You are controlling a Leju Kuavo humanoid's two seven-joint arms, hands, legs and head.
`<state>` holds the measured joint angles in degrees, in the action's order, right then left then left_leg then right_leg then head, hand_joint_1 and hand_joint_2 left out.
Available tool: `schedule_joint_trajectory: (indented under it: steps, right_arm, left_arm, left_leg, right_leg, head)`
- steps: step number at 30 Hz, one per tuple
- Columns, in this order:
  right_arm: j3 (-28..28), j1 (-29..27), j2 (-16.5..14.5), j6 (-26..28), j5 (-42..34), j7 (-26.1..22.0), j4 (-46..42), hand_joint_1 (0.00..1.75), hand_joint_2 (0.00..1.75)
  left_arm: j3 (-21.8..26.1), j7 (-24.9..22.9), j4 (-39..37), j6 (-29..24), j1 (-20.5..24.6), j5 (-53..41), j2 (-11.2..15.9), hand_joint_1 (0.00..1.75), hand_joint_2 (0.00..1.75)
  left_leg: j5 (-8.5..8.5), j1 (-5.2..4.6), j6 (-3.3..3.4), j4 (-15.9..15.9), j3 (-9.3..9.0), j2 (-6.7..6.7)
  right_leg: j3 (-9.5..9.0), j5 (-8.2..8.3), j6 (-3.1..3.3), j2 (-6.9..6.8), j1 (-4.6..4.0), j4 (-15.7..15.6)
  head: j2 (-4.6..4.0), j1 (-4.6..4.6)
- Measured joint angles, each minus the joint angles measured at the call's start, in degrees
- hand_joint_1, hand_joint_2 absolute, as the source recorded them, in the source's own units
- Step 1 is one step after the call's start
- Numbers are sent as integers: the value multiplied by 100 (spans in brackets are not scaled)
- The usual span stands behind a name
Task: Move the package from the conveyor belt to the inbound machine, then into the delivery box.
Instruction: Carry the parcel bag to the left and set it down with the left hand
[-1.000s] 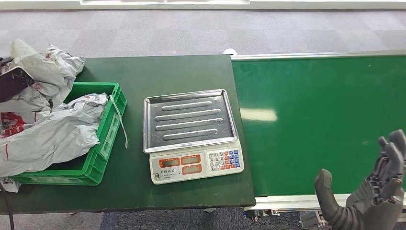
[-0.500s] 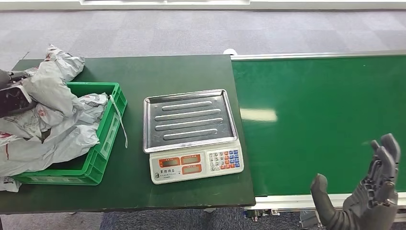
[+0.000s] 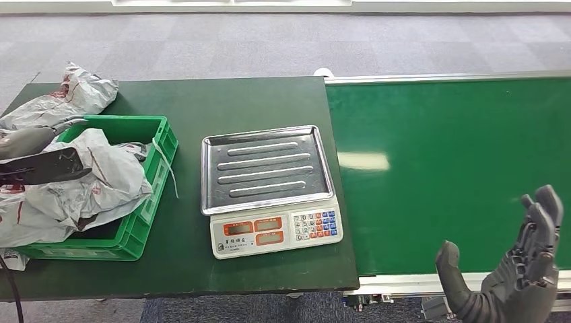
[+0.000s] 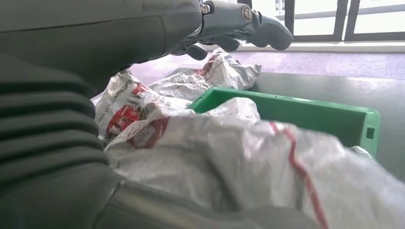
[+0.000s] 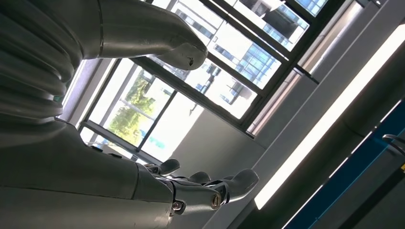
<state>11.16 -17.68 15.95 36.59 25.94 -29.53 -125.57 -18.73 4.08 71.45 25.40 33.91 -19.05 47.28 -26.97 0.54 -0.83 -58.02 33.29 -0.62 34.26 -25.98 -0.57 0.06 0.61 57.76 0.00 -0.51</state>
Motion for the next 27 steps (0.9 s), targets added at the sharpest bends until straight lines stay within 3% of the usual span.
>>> schedule_joint_trajectory:
  steps: [3, 6, 11, 16, 20, 27]
  right_arm:
    - [-19, -29, -33, 26, 83, 36, -2, 0, 175]
    - [-30, -96, -76, 53, 188, 90, -12, 0, 175]
    - [-30, -139, -145, 117, 396, 211, -41, 0, 175]
    - [-41, -137, -197, 204, 587, 383, -57, 0, 175]
    - [-206, -225, -297, 311, 695, 468, -125, 0, 175]
    - [-625, -474, -521, 341, 648, 476, -377, 0, 175]
  left_arm:
    - [-3, -191, -53, -233, 12, 24, -132, 0, 0]
    - [12, -493, -148, -859, 43, -166, -362, 0, 0]
    - [228, -453, -95, -2518, -15, -258, -795, 0, 0]
    - [862, 161, 736, -4408, -320, 19, -1229, 0, 0]
    - [1351, 670, 1749, -5230, -898, 444, -1586, 0, 0]
    - [1606, 1752, 3302, -5894, -2490, 1454, -2507, 0, 0]
  left_leg:
    - [0, 0, 0, 0, 0, 0]
    - [0, 0, 0, 0, 0, 2]
    - [1, 0, 0, -1, -1, -3]
    - [-2, -1, 1, -1, -1, -4]
    - [-12, -7, 3, -1, -3, -7]
    - [-29, -11, 10, -1, -6, -11]
  right_leg:
    - [1, 0, 0, -2, 0, 0]
    - [-1, 0, 0, -3, 0, 0]
    - [-2, 4, -1, 0, 0, 0]
    - [-2, 3, -2, 3, 2, 0]
    - [-2, -5, -5, 7, 6, -2]
    - [-6, -13, -9, 10, 11, -4]
  head:
    - [0, -1]
    - [0, -1]
    - [0, 0]
    - [0, 1]
    - [0, -1]
    - [0, 1]
